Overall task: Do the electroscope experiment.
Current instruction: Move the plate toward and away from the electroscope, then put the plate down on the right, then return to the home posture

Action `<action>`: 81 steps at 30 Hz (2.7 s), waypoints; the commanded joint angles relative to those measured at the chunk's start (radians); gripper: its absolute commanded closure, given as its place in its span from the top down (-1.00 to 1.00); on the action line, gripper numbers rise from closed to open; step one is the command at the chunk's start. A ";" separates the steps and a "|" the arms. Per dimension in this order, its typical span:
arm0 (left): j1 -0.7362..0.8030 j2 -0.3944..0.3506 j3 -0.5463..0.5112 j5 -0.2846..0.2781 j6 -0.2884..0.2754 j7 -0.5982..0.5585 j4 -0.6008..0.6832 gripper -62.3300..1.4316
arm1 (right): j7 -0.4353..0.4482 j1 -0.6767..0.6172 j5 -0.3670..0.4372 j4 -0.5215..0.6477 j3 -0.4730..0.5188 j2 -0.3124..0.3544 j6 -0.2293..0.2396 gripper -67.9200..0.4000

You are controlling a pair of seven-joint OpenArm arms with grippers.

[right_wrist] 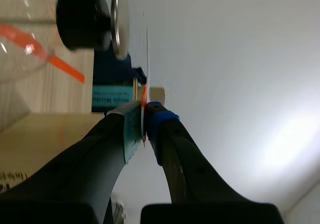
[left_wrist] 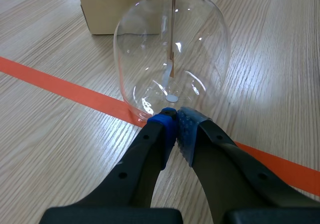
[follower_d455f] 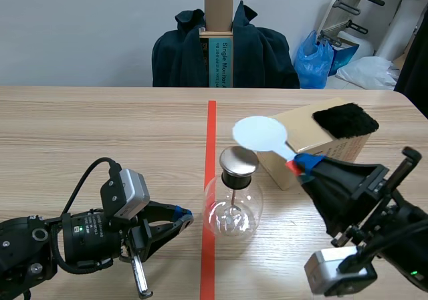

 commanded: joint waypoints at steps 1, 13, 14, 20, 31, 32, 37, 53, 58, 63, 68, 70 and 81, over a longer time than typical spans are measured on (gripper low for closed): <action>-0.005 0.005 0.003 -0.014 -0.001 -0.017 0.024 -0.88 | -0.018 0.003 0.011 0.015 0.024 0.014 -0.009 -0.97; -0.005 0.002 0.002 -0.014 -0.001 -0.018 0.024 -0.88 | -0.107 0.003 0.076 0.012 0.071 0.111 -0.005 -0.97; -0.005 0.002 0.002 -0.014 -0.001 -0.018 0.024 -0.88 | -0.107 0.003 0.076 0.008 0.071 0.118 0.005 -0.97; -0.002 -0.030 0.002 -0.015 -0.001 -0.021 0.045 -0.87 | -0.108 0.061 0.073 -0.095 0.027 0.149 0.030 -0.97; 0.180 -0.305 -0.067 -0.126 -0.002 -0.021 0.359 0.17 | -0.142 0.260 0.075 -0.289 -0.080 0.149 0.031 -0.96; 0.206 -0.330 -0.080 -0.144 -0.002 -0.021 0.383 0.42 | -0.145 0.274 0.075 -0.306 -0.089 0.149 0.034 -0.96; 0.354 -0.430 -0.178 -0.254 -0.002 -0.021 0.487 1.00 | -0.156 0.312 0.075 -0.356 -0.117 0.149 0.061 -0.96; 0.674 -0.443 -0.446 -0.322 -0.002 -0.017 0.659 1.00 | -0.185 0.311 0.179 -0.359 -0.123 0.146 0.079 0.38; 0.679 -0.441 -0.451 -0.322 -0.002 -0.017 0.665 1.00 | -0.170 0.314 0.333 -0.358 -0.123 0.146 0.076 0.62; 0.679 -0.441 -0.451 -0.321 -0.002 -0.013 0.665 1.00 | -0.169 0.299 0.591 -0.358 -0.123 0.154 0.135 0.62; 0.679 -0.441 -0.451 -0.321 -0.002 -0.013 0.665 1.00 | -0.108 0.233 0.826 -0.354 -0.123 0.214 0.235 0.61; 0.679 -0.441 -0.451 -0.321 -0.002 -0.013 0.665 1.00 | -0.103 0.201 0.847 -0.355 -0.123 0.240 0.278 0.60; 0.679 -0.441 -0.451 -0.321 -0.002 -0.011 0.665 1.00 | -0.066 0.128 0.866 -0.346 -0.123 0.262 0.315 0.60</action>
